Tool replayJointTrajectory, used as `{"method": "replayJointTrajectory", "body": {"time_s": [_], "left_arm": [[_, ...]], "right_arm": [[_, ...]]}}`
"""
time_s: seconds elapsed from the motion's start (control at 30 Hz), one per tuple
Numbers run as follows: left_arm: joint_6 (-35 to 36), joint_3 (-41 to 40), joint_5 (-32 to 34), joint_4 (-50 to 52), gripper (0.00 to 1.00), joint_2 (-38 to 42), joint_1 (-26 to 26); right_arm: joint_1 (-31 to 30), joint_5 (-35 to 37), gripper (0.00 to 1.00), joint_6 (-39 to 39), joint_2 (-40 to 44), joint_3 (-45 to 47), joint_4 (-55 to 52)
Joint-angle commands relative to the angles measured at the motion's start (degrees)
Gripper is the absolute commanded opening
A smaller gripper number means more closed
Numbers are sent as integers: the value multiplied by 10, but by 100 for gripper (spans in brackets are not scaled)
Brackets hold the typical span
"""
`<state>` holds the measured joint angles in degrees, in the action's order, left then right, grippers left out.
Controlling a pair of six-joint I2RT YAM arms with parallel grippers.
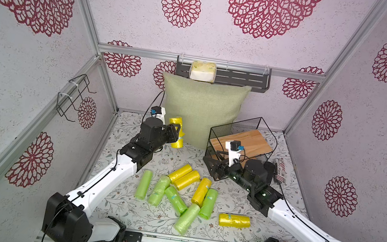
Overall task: Sort the rolls of trash bags by color and place them on the shelf
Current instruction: Pick up the roll of trash bags from the center of the board.
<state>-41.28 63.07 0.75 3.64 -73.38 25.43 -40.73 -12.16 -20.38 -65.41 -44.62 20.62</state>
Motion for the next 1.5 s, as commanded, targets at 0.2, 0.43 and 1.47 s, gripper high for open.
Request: {"method": "replayJointTrajectory", "body": {"time_s": [0.2, 0.43, 1.47], "left_arm": [[-132, -49, 11, -159, 27, 54, 68], [-149, -65, 13, -184, 28, 57, 82], [95, -8, 25, -13, 92, 100, 81]], "right_arm": [[-2, -102, 98, -52, -80, -41, 182], [-2, -138, 95, -65, -112, -64, 221], [268, -92, 29, 123, 21, -163, -224]]}}
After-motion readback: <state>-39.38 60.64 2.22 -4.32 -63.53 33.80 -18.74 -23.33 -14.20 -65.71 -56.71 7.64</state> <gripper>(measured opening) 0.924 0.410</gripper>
